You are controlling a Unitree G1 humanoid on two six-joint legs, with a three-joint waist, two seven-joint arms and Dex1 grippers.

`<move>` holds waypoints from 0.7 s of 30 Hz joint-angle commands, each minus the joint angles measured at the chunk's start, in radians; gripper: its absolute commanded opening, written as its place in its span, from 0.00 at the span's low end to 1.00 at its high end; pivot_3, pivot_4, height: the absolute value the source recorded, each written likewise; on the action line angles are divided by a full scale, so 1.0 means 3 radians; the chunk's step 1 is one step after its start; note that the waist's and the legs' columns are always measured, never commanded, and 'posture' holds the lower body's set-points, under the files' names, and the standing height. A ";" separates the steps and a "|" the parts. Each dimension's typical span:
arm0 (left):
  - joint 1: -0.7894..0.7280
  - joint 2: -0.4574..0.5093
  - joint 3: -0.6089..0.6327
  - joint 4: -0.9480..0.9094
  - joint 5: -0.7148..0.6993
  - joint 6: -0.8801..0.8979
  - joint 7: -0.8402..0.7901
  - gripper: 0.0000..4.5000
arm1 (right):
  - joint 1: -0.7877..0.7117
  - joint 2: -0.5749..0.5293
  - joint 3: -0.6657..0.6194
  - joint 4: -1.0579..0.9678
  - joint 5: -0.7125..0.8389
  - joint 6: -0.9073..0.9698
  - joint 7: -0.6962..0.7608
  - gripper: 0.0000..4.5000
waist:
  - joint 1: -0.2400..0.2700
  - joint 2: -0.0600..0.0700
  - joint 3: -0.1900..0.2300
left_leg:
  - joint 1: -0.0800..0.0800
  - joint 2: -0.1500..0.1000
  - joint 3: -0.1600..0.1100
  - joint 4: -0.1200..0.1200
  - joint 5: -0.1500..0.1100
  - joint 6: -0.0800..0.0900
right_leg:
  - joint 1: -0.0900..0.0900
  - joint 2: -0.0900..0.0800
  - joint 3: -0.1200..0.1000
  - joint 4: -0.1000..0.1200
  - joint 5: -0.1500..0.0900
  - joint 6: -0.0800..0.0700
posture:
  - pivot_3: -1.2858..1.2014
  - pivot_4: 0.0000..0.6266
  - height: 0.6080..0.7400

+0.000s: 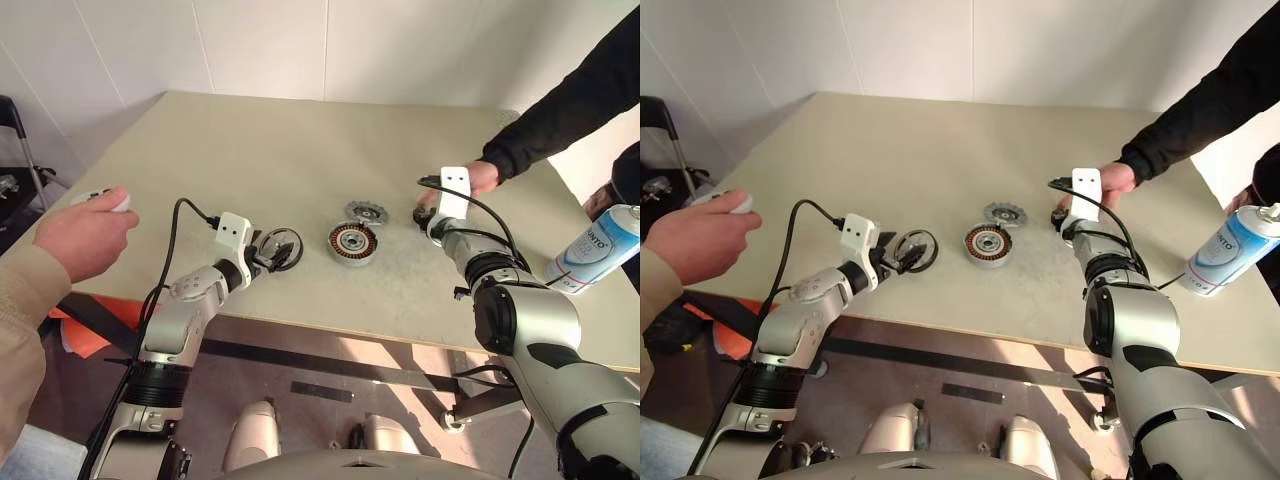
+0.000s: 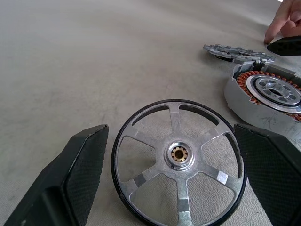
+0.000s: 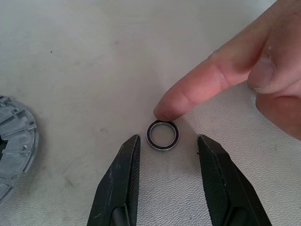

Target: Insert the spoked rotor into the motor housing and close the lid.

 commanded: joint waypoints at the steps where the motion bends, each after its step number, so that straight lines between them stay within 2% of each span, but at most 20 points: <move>1: -0.0027 0.0015 0.0005 -0.0132 0.0009 -0.0018 0.0001 1.00 | -0.0104 -0.0026 -0.0025 -0.0023 -0.0001 0.0001 -0.0003 0.47 | 0.0000 0.0000 0.0000 | 0.0000 0.0000 0.0000 0.0000 0.0000 0.0000 | 0.0000 0.0000 0.0000 0.0000 0.0000 0.0000 | 0.52 0.00 1.00; 11: -0.0011 0.0022 0.0014 -0.0115 0.0024 -0.0031 0.0009 1.00 | -0.0105 -0.0027 -0.0040 -0.0024 0.0008 0.0014 -0.0011 0.47 | 0.0000 0.0000 0.0000 | 0.0000 0.0000 0.0000 0.0000 0.0000 0.0000 | 0.0000 0.0000 0.0000 0.0000 0.0000 0.0000 | 0.52 0.00 1.00; 14: -0.0012 0.0024 0.0018 -0.0113 0.0027 -0.0031 0.0010 1.00 | -0.0102 -0.0025 -0.0052 -0.0024 0.0020 0.0030 -0.0001 0.35 | -0.0001 0.0000 0.0000 | 0.0000 0.0000 0.0000 0.0000 0.0000 0.0000 | 0.0000 0.0000 0.0000 0.0000 0.0000 0.0000 | 0.52 0.00 1.00; 17: -0.0014 0.0023 0.0018 -0.0110 0.0027 -0.0029 0.0011 1.00 | -0.0103 -0.0024 -0.0039 -0.0028 0.0009 0.0024 0.0006 0.14 | -0.0003 0.0000 0.0000 | 0.0000 0.0000 0.0000 0.0000 0.0000 0.0000 | 0.0000 0.0000 0.0000 0.0000 0.0000 0.0000 | 0.52 0.00 1.00; 21: -0.0023 0.0017 0.0016 -0.0099 0.0026 -0.0026 0.0014 1.00 | -0.0109 -0.0019 -0.0010 -0.0042 -0.0008 0.0006 0.0039 0.14 | -0.0008 0.0000 0.0000 | 0.0000 0.0000 0.0000 0.0000 0.0000 0.0000 | 0.0000 0.0000 0.0000 0.0000 0.0000 0.0000 | 0.52 0.00 1.00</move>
